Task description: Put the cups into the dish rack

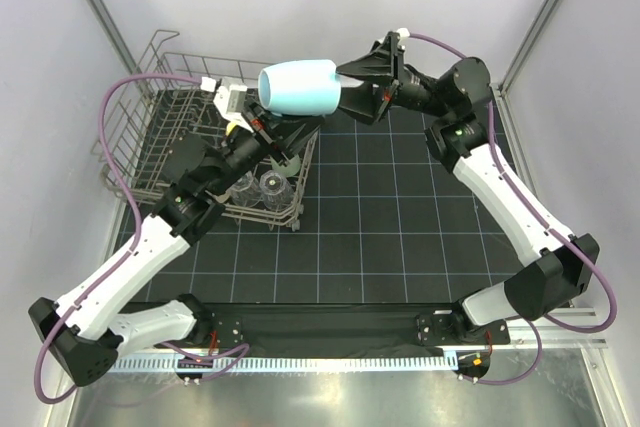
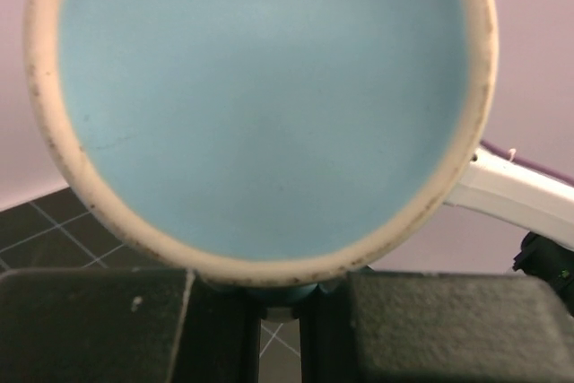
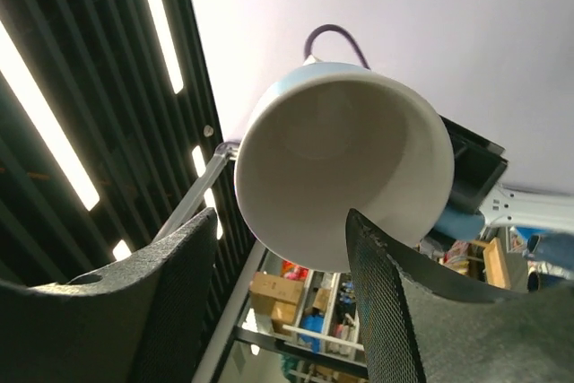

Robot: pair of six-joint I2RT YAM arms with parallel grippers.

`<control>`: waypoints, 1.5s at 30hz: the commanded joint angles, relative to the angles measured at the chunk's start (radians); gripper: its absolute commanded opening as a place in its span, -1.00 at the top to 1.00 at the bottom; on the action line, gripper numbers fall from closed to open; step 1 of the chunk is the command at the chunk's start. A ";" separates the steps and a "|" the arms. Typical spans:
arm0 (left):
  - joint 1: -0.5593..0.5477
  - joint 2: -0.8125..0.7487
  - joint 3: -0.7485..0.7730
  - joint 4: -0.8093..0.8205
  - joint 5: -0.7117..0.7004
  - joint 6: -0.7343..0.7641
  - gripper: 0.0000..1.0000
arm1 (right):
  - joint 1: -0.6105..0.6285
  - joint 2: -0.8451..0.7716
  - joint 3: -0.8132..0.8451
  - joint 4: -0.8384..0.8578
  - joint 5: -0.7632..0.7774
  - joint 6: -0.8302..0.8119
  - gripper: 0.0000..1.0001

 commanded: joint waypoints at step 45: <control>0.512 0.721 0.809 -0.811 -0.670 0.262 1.00 | -0.213 -0.078 0.419 -1.631 -0.138 -1.306 -0.23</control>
